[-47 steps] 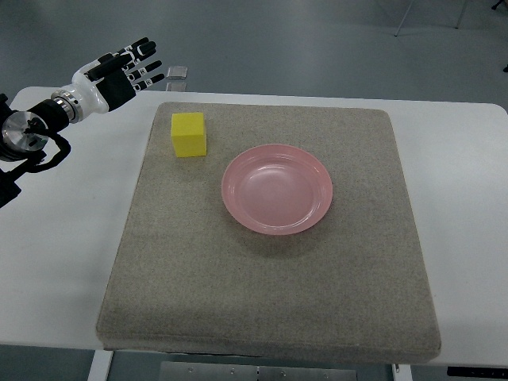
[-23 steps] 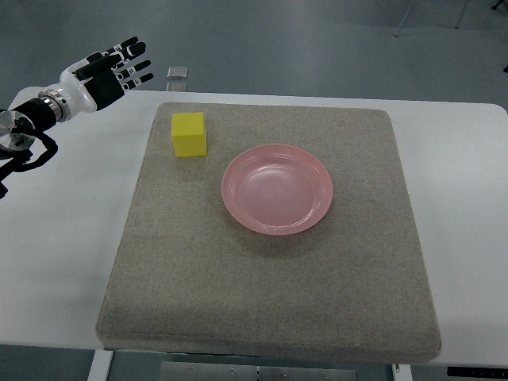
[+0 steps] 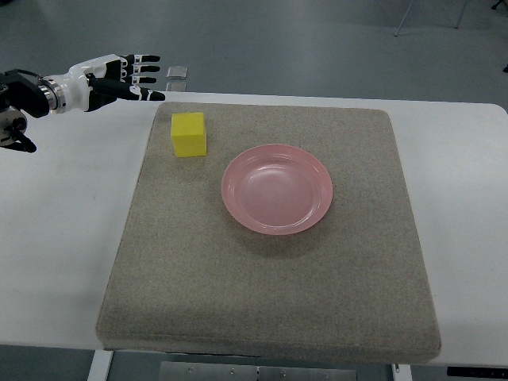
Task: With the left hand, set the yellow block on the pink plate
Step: 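Move the left hand down onto the yellow foam cube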
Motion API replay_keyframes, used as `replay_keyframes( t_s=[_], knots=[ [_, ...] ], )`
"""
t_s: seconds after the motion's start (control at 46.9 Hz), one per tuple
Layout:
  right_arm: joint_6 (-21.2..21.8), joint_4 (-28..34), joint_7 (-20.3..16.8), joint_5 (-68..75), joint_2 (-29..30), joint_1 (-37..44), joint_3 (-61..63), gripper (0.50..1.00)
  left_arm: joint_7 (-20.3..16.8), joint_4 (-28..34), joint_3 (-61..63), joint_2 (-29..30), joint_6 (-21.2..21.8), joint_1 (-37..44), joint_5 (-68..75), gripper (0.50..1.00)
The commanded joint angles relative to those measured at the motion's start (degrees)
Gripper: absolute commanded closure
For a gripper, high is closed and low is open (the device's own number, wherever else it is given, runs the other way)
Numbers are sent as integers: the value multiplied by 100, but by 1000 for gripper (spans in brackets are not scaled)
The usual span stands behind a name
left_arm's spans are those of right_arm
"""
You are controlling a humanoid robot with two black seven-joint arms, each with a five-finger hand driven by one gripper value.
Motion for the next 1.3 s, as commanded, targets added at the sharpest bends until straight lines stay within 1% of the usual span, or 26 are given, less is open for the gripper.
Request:
replay_keyframes(
  t_s=[0.0,0.277,0.427,0.576,0.662,0.832,0.918,1.152,1.216,1.28],
  knots=[
    [3,-3,3,0,0,0,0,576,-135,-167,10,45,1,-126,856,512],
    [3,6,3,0,0,0,0,576,-144,-896,63,142,-7,-460,3080,512],
    [-5,-3,3,0,0,0,0,576,-144,-967,124,-86,45,-478,4258,514],
    [3,6,3,0,0,0,0,576,-144,-923,133,-367,72,-451,5067,516],
    [-5,6,-6,0,0,0,0,576,-135,-818,142,-517,98,-434,5261,519],
    [-5,-3,-6,0,0,0,0,576,-117,-510,186,-842,370,-399,5551,523],
    [3,6,3,0,0,0,0,576,-109,-457,186,-912,432,-381,5578,521],
    [3,6,3,0,0,0,0,576,-100,-317,186,-957,432,-364,5569,521],
    [3,-3,3,0,0,0,0,576,-100,-247,203,-965,441,-364,5578,531],
    [-5,-3,3,0,0,0,0,576,-100,-203,238,-974,441,-364,5578,559]
  ],
)
